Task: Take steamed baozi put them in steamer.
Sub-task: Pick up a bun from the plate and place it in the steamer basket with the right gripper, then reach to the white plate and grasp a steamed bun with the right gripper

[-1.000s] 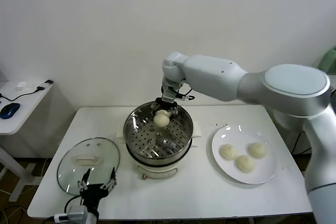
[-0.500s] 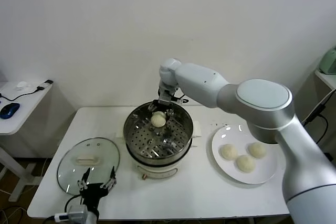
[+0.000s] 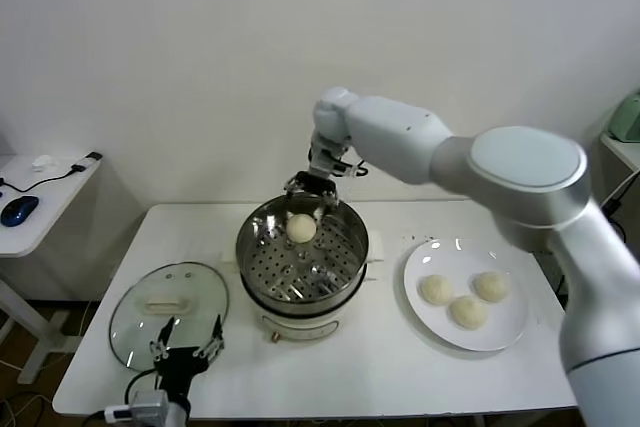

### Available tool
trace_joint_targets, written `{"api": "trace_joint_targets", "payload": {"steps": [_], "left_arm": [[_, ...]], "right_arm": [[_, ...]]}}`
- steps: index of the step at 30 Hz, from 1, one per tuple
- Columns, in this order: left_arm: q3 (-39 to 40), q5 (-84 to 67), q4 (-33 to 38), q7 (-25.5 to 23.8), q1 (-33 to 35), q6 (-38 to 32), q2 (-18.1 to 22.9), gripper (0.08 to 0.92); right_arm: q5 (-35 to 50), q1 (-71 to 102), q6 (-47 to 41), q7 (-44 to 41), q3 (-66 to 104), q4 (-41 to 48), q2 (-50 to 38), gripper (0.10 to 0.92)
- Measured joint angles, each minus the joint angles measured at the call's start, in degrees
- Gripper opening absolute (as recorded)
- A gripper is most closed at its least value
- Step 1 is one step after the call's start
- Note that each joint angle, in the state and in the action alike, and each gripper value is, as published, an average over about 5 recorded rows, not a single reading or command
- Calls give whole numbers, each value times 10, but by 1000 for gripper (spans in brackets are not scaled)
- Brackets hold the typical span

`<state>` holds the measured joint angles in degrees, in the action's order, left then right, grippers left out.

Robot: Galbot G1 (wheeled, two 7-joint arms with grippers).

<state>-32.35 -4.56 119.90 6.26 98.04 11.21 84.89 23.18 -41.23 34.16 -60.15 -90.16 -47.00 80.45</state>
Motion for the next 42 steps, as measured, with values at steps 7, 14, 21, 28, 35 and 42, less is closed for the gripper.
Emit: {"api": "trace_joint_targets", "payload": {"steps": [7, 14, 21, 28, 35, 42], "left_arm": [[0, -1, -4, 0, -3, 0, -2, 823], [-5, -2, -6, 0, -6, 0, -2, 823], [-6, 1, -7, 1, -4, 2, 4, 823], [-6, 4, -12, 1, 1, 0, 7, 823], [-7, 5, -14, 2, 3, -1, 7, 823], [-6, 5, -14, 2, 3, -2, 6, 823]], "right_arm": [[87, -96, -153, 3, -94, -130, -143, 823], [110, -113, -297, 29, -152, -247, -277, 823], [99, -42, -395, 61, -133, -289, -345, 823], [63, 61, -448, 85, -69, -269, -360, 823], [34, 142, -482, 104, -13, -241, -354, 823], [13, 198, -499, 122, 29, -217, -341, 823]]}}
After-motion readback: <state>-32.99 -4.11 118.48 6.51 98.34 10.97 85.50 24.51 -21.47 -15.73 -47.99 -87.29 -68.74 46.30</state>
